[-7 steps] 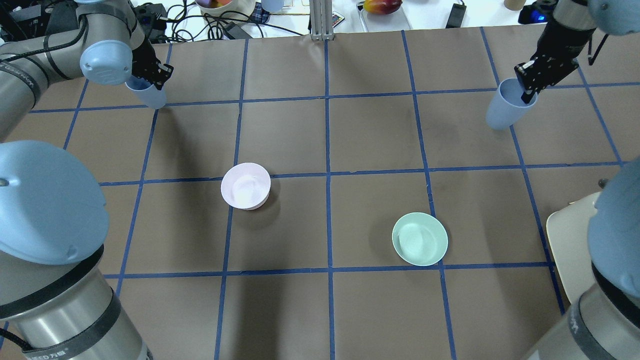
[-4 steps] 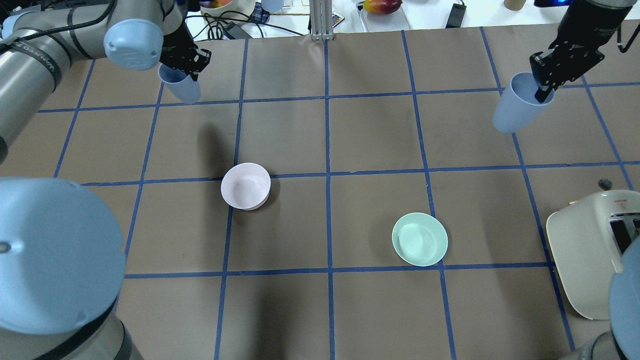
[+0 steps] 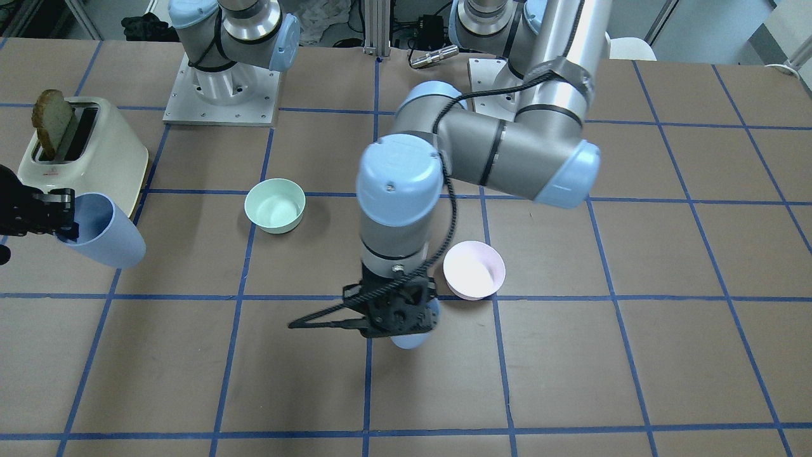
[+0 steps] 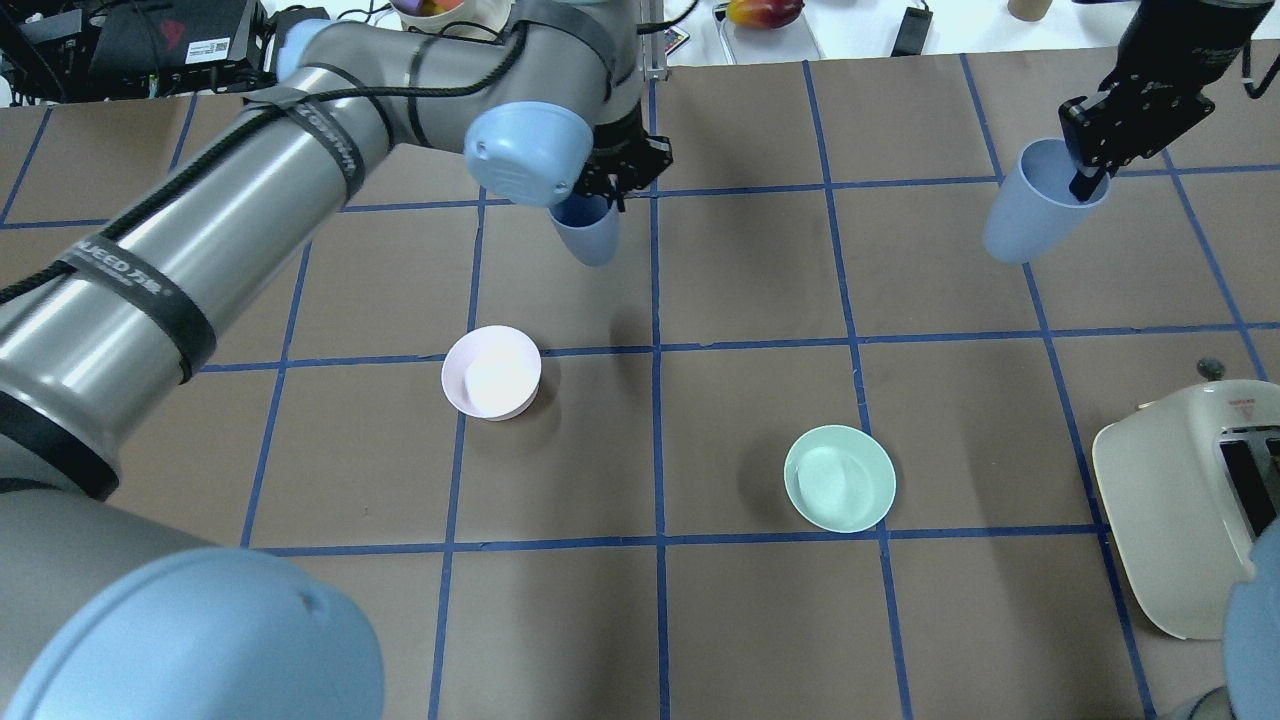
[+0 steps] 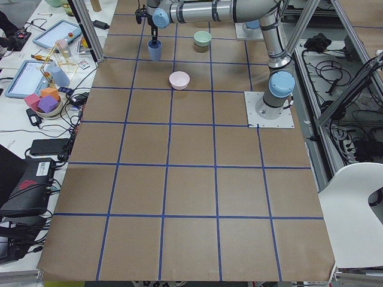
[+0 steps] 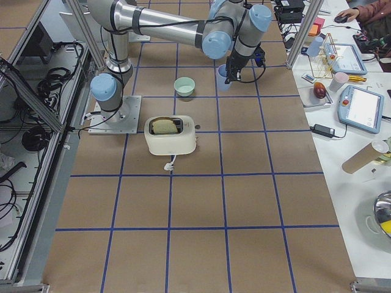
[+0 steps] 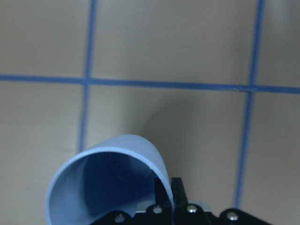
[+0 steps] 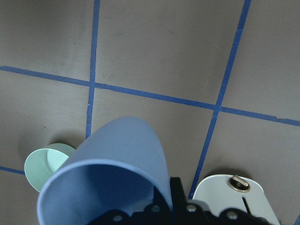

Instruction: Stack blue cups with both arms

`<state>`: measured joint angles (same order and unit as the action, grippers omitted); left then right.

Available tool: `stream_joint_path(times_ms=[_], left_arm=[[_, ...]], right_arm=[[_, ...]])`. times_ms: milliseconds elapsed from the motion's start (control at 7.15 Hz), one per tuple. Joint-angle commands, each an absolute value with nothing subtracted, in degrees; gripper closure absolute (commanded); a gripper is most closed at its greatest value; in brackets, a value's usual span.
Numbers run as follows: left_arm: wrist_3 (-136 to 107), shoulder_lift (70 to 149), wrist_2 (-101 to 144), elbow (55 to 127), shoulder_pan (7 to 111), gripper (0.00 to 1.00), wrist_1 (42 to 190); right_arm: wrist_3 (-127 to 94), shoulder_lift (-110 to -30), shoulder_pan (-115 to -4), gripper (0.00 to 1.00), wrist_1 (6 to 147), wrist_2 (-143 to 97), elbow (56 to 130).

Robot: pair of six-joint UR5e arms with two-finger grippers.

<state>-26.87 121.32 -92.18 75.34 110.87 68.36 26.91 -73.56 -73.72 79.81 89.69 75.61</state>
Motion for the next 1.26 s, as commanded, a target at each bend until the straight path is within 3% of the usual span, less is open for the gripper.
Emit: stream_joint_path(times_ms=[0, 140, 280, 419, 839, 1118], left_arm=[[-30.6, 121.6, -91.9, 81.2, 116.6, 1.00, 67.6], [-30.6, 121.7, -91.9, 82.8, 116.6, 1.00, 65.8], [-30.5, 121.6, -92.1, 83.1, 116.6, 0.76, 64.6], [-30.8, 121.9, -91.9, 83.1, 116.5, 0.01, 64.3], [-29.4, 118.0, -90.6, 80.2, 110.6, 0.00, 65.5], [-21.7, 113.4, -88.6, 72.9, 103.8, 0.00, 79.8]], right_arm=[[26.9, -73.2, -73.7, 1.00, 80.1, 89.7, 75.7], [26.9, -73.1, -73.7, 1.00, 80.6, 89.7, 75.8], [26.9, -73.1, -73.7, 1.00, 80.8, 89.7, 75.8], [26.9, -73.1, -73.7, 1.00, 80.7, 90.0, 75.8], [26.9, -73.2, -73.7, 1.00, 80.7, 89.8, 75.8], [19.1, -74.0, -74.6, 1.00, 80.6, 89.5, 75.4]])
